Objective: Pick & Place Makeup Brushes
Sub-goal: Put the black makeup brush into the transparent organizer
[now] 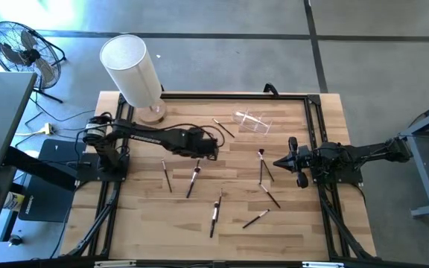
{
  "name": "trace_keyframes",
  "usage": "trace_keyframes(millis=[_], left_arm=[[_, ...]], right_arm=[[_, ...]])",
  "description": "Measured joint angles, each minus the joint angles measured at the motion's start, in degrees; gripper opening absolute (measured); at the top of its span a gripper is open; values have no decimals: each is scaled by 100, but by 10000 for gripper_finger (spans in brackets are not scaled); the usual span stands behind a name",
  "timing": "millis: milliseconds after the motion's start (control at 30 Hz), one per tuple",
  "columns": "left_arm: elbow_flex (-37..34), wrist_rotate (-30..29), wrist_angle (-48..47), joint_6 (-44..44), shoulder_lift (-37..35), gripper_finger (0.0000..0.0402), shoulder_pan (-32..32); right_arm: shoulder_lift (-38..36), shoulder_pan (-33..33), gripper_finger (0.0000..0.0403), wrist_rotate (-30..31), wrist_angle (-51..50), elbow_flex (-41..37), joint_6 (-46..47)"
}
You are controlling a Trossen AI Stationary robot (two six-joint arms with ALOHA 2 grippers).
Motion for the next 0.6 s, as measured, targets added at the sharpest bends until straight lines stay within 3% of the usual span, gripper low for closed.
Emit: trace_keyframes(millis=[233, 367, 467, 600], left_arm=[[1103, -990, -63, 805, -7, 0, 9], [1509, -1339, 426, 1554, -9, 0, 144], [1520, -1172, 1590, 2414, -9, 0, 415], [1496, -276, 3087, 3433, -2, 0, 966]], right_arm=[[0, -2, 0, 2, 0, 0, 0], [0, -1, 0, 0, -1, 0, 0], [0, -2, 0, 2, 0, 0, 0], [0, -2, 0, 2, 0, 0, 0]])
